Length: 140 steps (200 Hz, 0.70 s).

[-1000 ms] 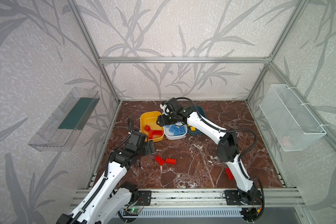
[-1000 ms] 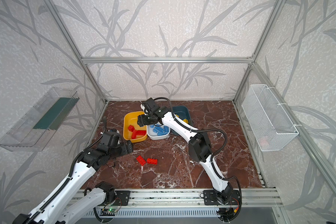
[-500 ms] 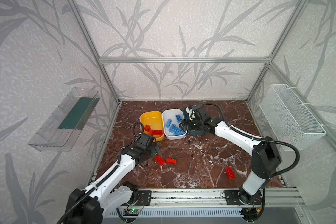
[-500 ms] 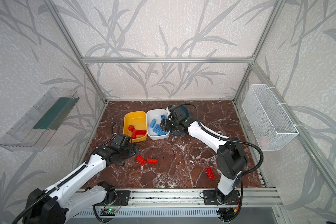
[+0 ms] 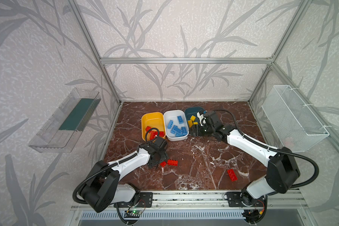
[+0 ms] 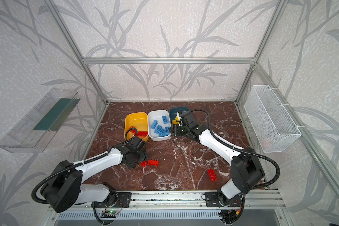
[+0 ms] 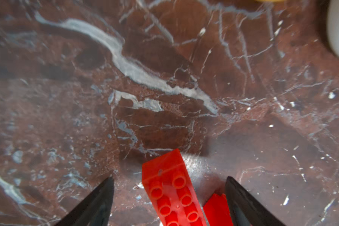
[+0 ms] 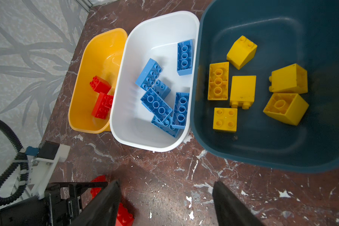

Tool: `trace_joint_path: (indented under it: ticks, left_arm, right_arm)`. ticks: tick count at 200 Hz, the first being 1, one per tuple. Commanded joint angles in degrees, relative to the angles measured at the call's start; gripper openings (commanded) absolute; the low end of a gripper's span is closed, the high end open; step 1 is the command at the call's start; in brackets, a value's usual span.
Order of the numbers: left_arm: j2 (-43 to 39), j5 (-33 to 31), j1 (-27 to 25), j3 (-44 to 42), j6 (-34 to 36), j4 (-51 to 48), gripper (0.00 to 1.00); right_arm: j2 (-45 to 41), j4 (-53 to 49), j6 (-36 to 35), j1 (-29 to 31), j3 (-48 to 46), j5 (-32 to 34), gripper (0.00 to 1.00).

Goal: Sort the legos into containers by color
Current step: 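Grasp a red 2x4 brick on the table with the left gripper while right withdraws, then carry the red 2x4 brick with the left gripper into the yellow tub and release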

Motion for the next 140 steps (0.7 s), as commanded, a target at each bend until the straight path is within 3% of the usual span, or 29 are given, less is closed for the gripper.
trace_joint_path:
  ticks: [1,42,77,118,140]
  left_arm:
    - [0.42,-0.67,-0.77,-0.09,-2.93,0.26,0.84]
    - [2.99,-1.15,-1.37,0.92,-1.94,-0.33,0.66]
    - [5.57,-0.80,-1.48,1.80,-0.98,-2.28,0.61]
    - [6.03,-2.37,-1.54,3.83,0.83,-4.07,0.36]
    - [6.95,-4.10,-1.54,6.15,1.71,-6.24,0.28]
  right_arm:
    - [-1.86,1.32,-0.04,-0.18,-1.38,0.78,0.75]
    - [-2.31,1.31,-0.34,-0.16,-2.77,1.04,0.75]
    - [-3.13,1.74,-0.61,-0.10,-3.21,1.26,0.75]
    - [-4.91,2.34,-0.79,-0.10,-4.88,2.08,0.75]
    - [-5.71,2.44,-0.96,-0.13,-6.06,2.51,0.75]
